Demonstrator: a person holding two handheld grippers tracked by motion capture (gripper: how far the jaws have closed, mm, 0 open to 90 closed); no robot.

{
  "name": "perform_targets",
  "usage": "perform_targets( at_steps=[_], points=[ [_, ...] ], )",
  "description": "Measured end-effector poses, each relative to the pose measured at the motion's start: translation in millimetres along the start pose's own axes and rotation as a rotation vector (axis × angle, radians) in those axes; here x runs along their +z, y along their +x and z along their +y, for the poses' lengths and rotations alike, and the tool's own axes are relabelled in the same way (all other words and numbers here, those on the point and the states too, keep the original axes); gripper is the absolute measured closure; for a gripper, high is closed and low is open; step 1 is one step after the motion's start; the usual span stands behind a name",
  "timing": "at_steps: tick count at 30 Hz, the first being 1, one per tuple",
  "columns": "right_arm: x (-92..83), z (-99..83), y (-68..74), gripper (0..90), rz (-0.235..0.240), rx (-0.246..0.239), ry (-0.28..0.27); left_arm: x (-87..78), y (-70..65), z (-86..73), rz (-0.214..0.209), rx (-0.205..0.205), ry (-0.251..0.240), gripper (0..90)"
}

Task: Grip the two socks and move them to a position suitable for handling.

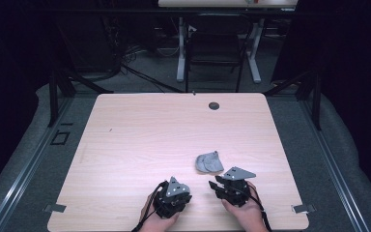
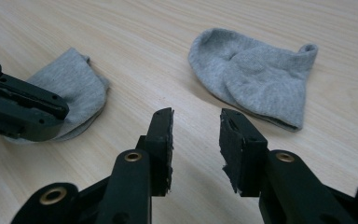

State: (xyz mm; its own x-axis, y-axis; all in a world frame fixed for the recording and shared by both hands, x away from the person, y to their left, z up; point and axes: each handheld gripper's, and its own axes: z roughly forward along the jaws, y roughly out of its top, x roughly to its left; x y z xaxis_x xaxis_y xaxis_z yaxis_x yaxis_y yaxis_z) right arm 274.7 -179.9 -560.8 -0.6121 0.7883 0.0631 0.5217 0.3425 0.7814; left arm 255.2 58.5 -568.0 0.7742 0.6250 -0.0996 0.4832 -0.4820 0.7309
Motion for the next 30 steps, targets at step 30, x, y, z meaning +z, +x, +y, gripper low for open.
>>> perform_targets(
  at_steps=[30],
  points=[
    [46.7,24.6,61.1,89.8,0.208,-0.131,0.108,-49.1,19.5,0.8,-0.002,-0.031,-0.149,87.1]
  ],
)
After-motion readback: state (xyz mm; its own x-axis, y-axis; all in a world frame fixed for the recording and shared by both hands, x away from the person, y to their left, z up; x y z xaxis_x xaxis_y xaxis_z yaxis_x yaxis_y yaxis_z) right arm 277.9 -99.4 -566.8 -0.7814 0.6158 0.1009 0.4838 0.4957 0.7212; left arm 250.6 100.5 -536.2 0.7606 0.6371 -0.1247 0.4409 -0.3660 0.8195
